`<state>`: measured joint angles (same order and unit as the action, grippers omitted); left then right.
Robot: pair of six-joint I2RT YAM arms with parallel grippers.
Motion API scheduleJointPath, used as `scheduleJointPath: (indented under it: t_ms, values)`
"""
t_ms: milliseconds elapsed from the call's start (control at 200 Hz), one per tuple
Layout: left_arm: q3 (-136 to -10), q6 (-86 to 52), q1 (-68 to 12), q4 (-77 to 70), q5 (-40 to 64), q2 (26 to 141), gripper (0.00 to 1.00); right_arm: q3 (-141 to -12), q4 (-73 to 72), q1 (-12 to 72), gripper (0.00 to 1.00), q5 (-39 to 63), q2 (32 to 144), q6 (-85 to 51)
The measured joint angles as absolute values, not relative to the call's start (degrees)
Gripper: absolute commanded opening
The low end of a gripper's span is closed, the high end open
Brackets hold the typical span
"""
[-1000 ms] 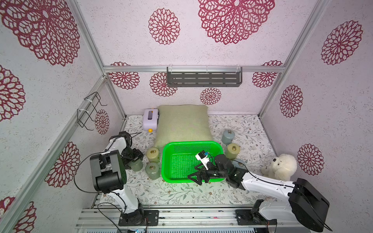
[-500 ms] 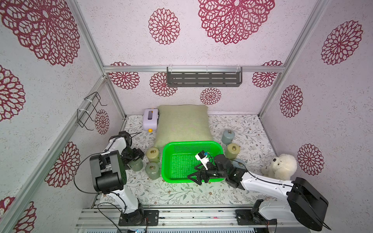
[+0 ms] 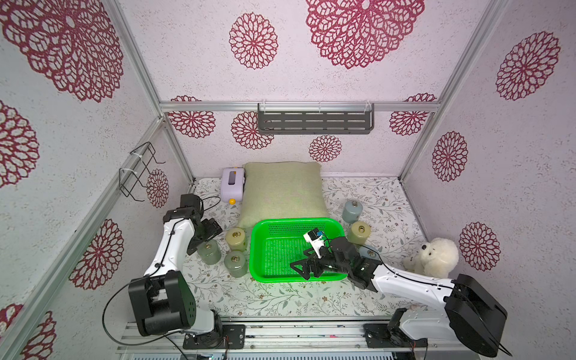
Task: Take the tea canister out of the basket
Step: Place the tea canister at the center of the board, then reset both arms
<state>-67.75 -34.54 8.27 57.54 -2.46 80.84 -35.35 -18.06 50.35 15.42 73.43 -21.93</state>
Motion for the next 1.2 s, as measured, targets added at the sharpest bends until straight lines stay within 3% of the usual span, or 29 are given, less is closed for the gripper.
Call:
scheduleJointPath:
  t_ms: [395, 681, 916, 1196]
  values:
    - [-61.9, -37.7, -8.6, 49.0, -7.5, 63.4, 0.97, -37.4, -13.9, 41.3, 0.99, -1.1, 65.7, -22.1]
    - [-52.2, -38.6, -13.3, 33.9, -15.4, 58.4, 0.98, -34.3, -14.3, 33.0, 0.99, -15.3, 61.0, -19.9]
    - [-42.8, -36.0, -11.9, 19.0, -24.3, 60.1, 0.97, -25.4, -24.2, 27.9, 0.99, -28.4, 61.6, -12.4]
    - [-38.7, -25.5, -8.3, 2.9, -35.2, 67.1, 0.97, -18.8, -42.8, 19.6, 0.99, -34.9, 72.9, -3.6]
